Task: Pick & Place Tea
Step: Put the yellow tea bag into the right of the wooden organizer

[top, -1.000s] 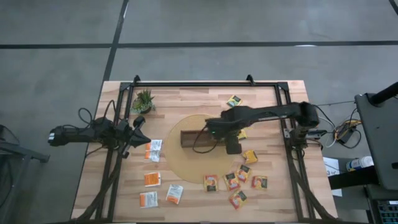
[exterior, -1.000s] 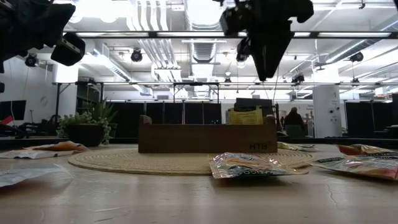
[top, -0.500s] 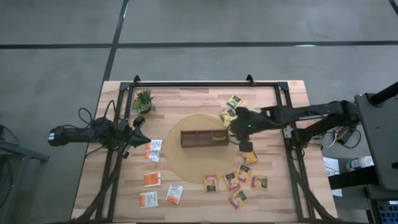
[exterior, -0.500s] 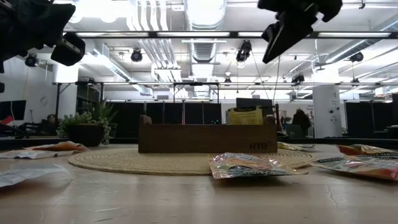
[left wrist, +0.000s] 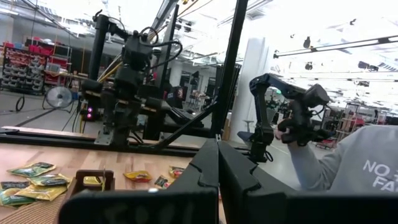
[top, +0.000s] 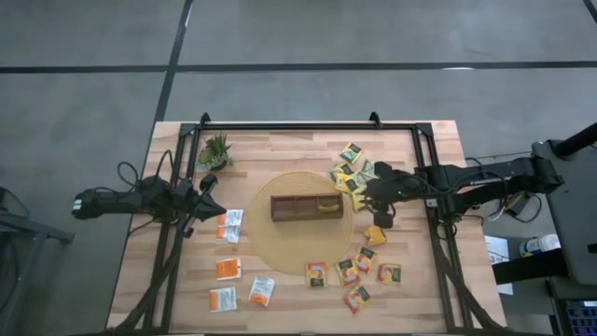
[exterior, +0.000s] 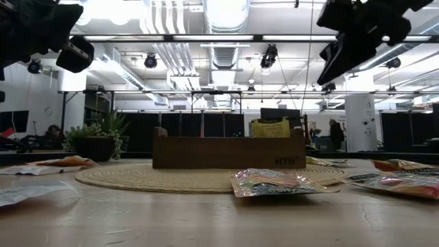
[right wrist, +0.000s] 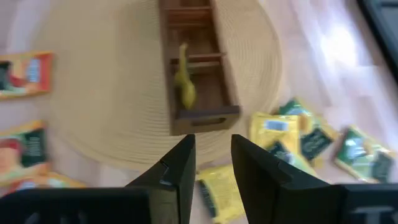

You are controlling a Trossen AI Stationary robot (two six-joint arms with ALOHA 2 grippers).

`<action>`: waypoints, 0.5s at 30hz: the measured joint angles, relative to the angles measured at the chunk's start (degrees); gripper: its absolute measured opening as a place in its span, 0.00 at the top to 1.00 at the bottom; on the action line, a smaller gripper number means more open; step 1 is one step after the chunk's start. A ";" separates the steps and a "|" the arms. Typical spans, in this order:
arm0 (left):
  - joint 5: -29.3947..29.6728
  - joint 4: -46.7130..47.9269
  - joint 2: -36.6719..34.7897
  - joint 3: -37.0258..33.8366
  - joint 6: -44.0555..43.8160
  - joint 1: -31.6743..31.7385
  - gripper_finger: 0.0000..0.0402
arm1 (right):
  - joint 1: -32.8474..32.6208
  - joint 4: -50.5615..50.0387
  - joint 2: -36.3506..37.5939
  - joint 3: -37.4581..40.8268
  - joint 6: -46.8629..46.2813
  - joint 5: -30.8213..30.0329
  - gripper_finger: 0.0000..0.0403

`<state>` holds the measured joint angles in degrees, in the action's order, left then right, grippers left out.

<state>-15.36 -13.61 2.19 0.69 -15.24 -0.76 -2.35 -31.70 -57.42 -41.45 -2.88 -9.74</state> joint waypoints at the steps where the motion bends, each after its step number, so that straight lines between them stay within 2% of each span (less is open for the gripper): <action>1: 0.01 0.00 -0.01 0.00 -0.01 -0.01 1.00 | 0.00 0.56 0.38 0.69 0.49 -1.80 0.76; 7: 0.00 -0.02 0.00 0.00 -0.01 -0.01 1.00 | 0.00 4.88 0.71 2.93 6.95 -13.74 0.79; 15: 0.01 0.00 0.01 0.00 0.02 0.00 1.00 | 0.02 7.45 0.62 4.48 12.03 -14.73 0.83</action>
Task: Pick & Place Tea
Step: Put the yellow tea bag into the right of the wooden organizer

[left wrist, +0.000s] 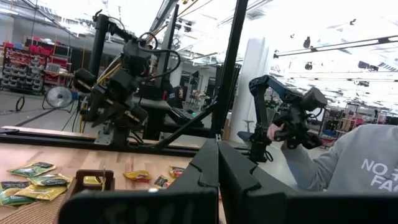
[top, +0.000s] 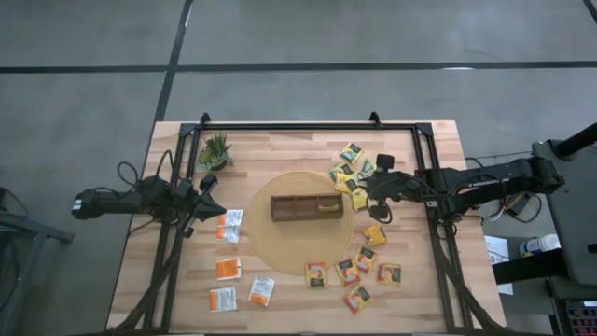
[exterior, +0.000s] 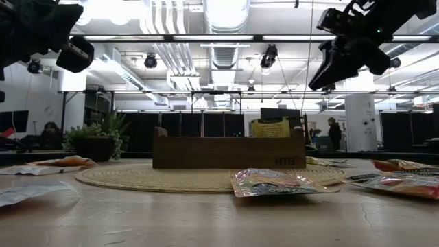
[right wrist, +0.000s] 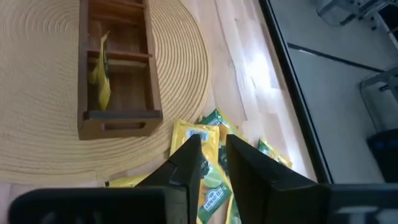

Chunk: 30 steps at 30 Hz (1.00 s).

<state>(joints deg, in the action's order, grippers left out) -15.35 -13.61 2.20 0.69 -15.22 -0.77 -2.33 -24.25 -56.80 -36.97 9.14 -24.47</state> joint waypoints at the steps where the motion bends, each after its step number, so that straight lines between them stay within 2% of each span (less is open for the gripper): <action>1: -0.02 -0.02 -0.02 0.00 -0.02 -0.01 1.00 | 0.00 -0.06 0.02 0.20 -0.25 0.00 0.83; 6: -0.02 -0.02 -0.01 0.00 0.00 0.00 1.00 | 0.01 -0.55 -0.05 1.49 -5.61 1.60 0.83; 9: -0.02 -0.02 -0.01 0.00 -0.01 0.00 1.00 | 0.02 -0.59 -0.35 2.21 -5.85 4.84 0.81; 15: -0.01 -0.02 0.00 0.00 -0.01 -0.01 1.00 | 0.02 -0.51 -2.02 2.96 -6.91 5.97 0.80; 22: 0.00 -0.02 0.00 0.00 -0.02 -0.01 1.00 | -0.04 -0.45 -5.48 5.33 -14.16 14.79 0.80; 30: 0.00 -0.02 -0.02 0.00 -0.02 -0.01 1.00 | -0.02 -0.38 -10.29 6.73 -16.14 14.17 0.78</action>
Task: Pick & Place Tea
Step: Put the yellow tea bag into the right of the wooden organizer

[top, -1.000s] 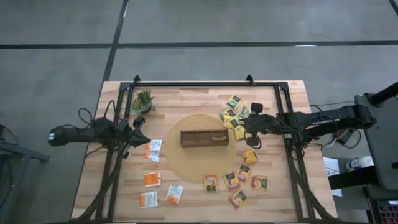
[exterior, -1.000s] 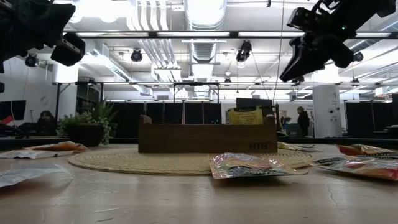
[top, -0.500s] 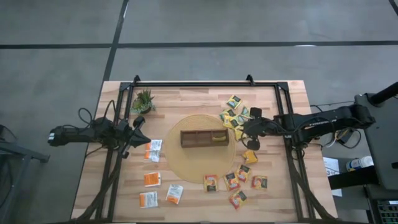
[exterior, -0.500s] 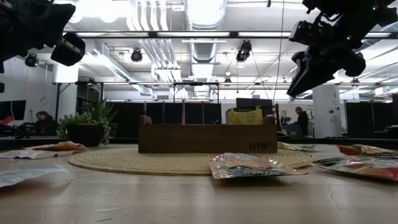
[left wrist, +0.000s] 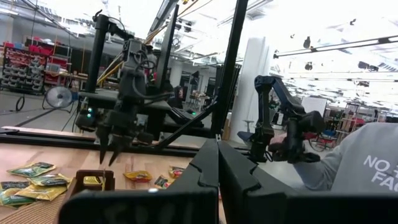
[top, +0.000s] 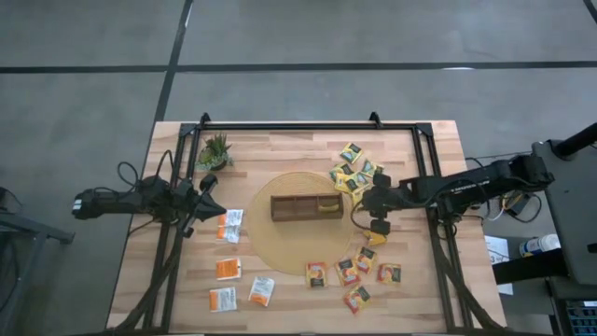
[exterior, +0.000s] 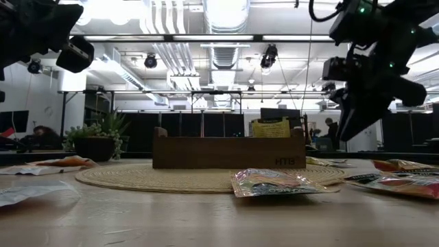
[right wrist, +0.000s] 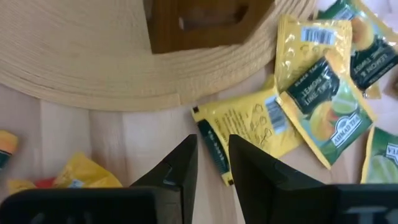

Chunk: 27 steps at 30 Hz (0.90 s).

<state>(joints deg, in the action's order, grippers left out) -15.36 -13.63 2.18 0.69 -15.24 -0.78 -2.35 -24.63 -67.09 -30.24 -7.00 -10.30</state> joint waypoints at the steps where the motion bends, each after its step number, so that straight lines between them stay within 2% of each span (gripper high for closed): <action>1: -0.02 0.02 0.02 -0.02 0.01 0.00 1.00 | 0.00 0.11 -0.53 -0.01 0.02 -0.12 0.77; 10: 0.00 0.02 0.01 -0.02 0.00 0.02 1.00 | 0.57 1.91 -6.34 0.03 -4.15 -0.41 0.72; 15: 0.00 0.00 0.02 -0.02 0.00 0.00 1.00 | 0.72 3.03 -9.12 -0.51 -3.57 -4.82 0.66; 27: 0.00 0.00 0.00 -0.02 0.01 0.02 1.00 | 2.31 4.14 -14.26 -1.22 -3.52 -2.47 0.55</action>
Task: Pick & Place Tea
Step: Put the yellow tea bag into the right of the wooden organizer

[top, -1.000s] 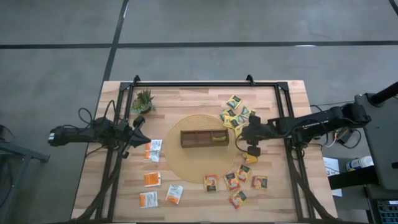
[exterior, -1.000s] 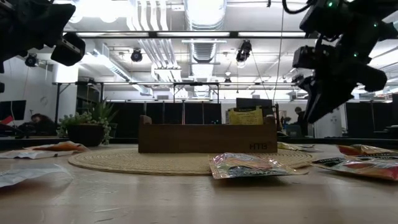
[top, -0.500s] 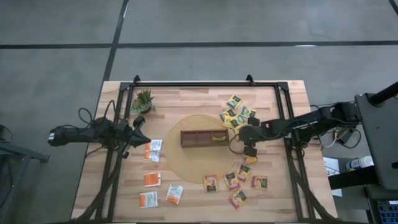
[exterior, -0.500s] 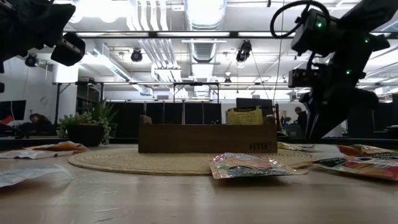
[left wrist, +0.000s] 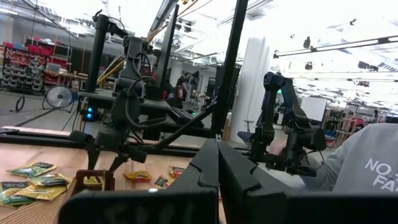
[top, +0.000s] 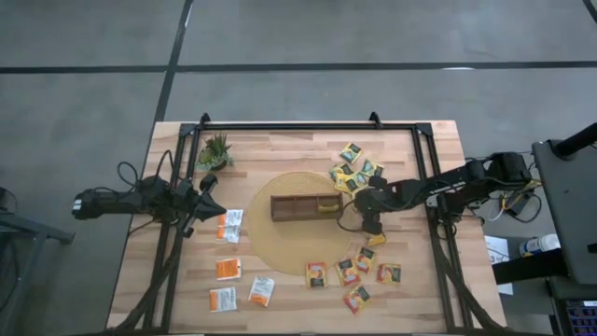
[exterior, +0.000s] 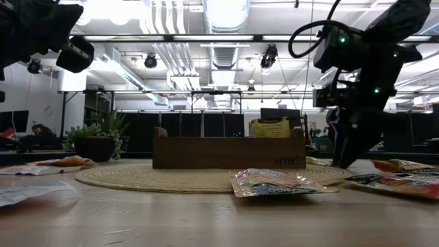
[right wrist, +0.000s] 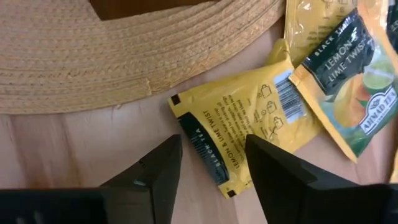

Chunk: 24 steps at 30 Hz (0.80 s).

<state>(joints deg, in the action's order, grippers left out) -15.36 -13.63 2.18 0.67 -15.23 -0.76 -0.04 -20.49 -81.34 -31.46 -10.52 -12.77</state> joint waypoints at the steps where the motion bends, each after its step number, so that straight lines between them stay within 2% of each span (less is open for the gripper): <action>1: -0.02 0.00 0.02 0.00 -0.02 -0.02 1.00 | 0.40 0.14 -0.64 -0.02 0.13 0.24 0.54; 5: -0.01 0.00 0.00 0.00 -0.01 -0.01 1.00 | 2.06 0.41 -1.87 -0.16 0.17 0.80 0.55; 8: -0.01 0.00 0.01 0.00 0.00 -0.01 1.00 | 2.87 0.63 -2.03 -0.12 0.66 2.03 0.59; 11: -0.02 0.00 0.02 0.00 0.00 -0.02 1.00 | 3.42 0.68 -2.03 -0.09 0.87 3.28 0.67; 18: 0.00 0.00 0.00 0.00 -0.01 -0.01 1.00 | 5.06 0.70 -1.59 -0.02 1.21 3.99 0.95; 24: -0.01 0.00 0.01 0.00 -0.01 -0.01 1.00 | 5.16 -0.50 -0.73 -1.14 1.67 4.56 0.98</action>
<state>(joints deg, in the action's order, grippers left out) -15.36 -13.63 2.18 0.67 -15.24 -0.77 5.12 -20.99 -82.08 -32.60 -8.85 -8.20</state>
